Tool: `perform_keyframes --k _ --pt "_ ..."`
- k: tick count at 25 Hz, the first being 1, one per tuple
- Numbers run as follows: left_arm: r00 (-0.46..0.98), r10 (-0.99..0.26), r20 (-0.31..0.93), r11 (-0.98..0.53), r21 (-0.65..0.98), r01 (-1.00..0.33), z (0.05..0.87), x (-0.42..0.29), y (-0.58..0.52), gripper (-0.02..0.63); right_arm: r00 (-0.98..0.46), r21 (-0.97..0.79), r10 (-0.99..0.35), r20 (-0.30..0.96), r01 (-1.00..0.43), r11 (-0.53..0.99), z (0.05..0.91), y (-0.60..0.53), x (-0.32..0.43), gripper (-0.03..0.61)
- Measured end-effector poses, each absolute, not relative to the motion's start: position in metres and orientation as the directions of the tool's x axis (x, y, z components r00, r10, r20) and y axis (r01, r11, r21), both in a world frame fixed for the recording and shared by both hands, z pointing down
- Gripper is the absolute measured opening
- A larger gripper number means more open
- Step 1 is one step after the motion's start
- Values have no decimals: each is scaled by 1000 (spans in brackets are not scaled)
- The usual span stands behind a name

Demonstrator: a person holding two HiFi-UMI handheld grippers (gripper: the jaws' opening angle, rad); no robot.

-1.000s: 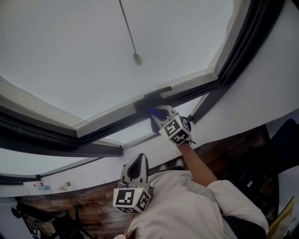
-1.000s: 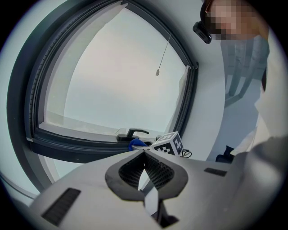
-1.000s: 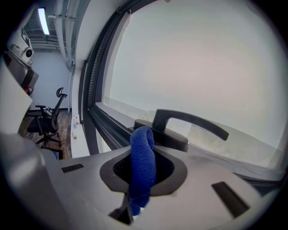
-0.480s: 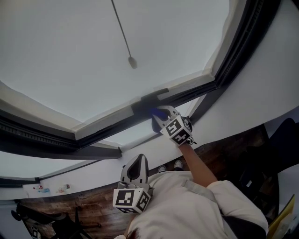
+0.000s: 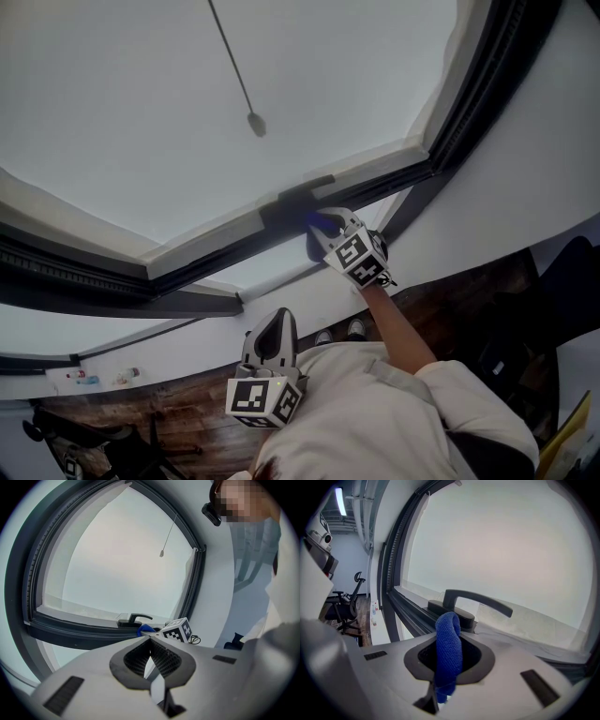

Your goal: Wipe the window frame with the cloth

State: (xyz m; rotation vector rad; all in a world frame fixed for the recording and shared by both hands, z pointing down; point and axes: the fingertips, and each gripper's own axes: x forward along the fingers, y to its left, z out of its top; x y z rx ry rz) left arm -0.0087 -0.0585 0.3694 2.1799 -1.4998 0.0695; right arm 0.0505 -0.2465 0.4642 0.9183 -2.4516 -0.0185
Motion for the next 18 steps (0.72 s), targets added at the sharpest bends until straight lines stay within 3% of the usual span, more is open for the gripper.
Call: perform_keyframes --k 18 --pt "404 -858 317 -281 367 -887 371 5 -66 5 -618 183 -638 460 -637 749 464 -256 78 44"
